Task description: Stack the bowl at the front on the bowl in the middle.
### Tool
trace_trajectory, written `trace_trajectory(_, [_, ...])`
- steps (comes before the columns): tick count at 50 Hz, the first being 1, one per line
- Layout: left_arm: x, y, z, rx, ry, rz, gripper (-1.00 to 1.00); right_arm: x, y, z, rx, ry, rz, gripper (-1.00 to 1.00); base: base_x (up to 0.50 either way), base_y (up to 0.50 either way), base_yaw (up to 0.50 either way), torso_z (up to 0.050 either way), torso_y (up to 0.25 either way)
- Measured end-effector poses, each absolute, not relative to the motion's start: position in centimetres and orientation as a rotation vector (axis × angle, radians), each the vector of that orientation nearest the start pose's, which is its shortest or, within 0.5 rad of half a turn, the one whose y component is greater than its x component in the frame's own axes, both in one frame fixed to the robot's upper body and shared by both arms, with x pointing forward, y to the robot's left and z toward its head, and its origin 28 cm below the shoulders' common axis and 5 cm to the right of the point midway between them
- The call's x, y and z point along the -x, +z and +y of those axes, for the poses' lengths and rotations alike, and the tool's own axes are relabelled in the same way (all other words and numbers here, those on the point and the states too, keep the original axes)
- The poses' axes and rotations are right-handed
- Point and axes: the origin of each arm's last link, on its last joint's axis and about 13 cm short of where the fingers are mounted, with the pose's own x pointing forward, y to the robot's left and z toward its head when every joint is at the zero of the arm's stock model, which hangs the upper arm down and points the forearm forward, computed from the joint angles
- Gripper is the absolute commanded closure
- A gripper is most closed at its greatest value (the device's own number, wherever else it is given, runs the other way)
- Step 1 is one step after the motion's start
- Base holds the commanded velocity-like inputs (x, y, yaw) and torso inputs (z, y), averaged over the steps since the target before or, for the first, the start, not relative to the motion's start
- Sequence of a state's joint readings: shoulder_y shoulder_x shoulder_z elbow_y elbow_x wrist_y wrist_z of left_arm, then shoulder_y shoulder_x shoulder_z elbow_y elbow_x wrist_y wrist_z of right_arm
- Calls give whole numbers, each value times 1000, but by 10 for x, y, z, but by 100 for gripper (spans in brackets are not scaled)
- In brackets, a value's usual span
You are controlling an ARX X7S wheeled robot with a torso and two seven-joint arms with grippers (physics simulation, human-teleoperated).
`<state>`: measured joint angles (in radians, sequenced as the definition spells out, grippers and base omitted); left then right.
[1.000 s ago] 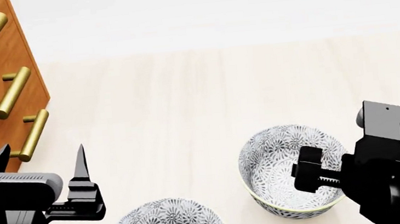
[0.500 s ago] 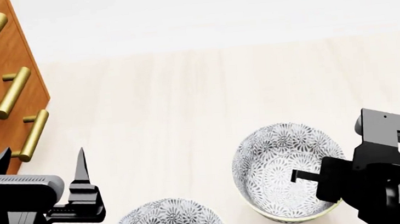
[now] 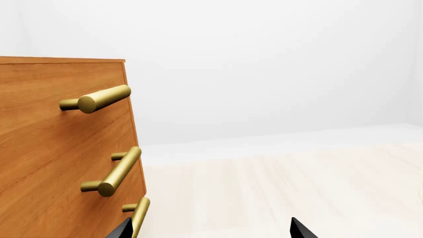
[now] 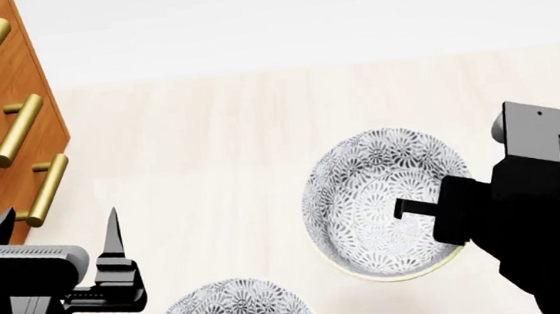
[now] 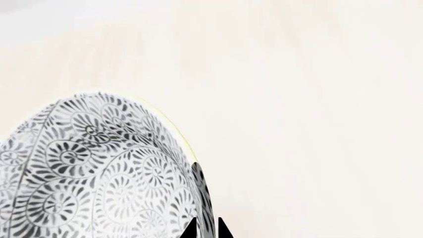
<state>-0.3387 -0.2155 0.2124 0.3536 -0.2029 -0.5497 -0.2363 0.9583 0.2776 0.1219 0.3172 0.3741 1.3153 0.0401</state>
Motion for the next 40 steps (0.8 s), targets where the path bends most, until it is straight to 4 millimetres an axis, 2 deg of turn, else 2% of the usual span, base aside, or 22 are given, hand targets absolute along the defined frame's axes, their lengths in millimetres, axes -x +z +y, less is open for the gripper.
trace_trajectory(10, [-260,125,203,-82,-26,-101,-100,-326,212,-175,-230,34,549,100,0,0,0,0,0])
trace_trajectory(17, [-260,126,203,-80,-25,-103,-100,-316,226,-168,-205,81,522,100,0,0,0,0,0])
trace_trajectory(27, [-260,127,203,-78,-23,-105,-100,-300,232,-149,-148,190,517,100,0,0,0,0,0])
trace_trajectory(40, [-260,128,204,-74,-20,-107,-100,-279,222,-122,-59,350,546,100,0,0,0,0,0])
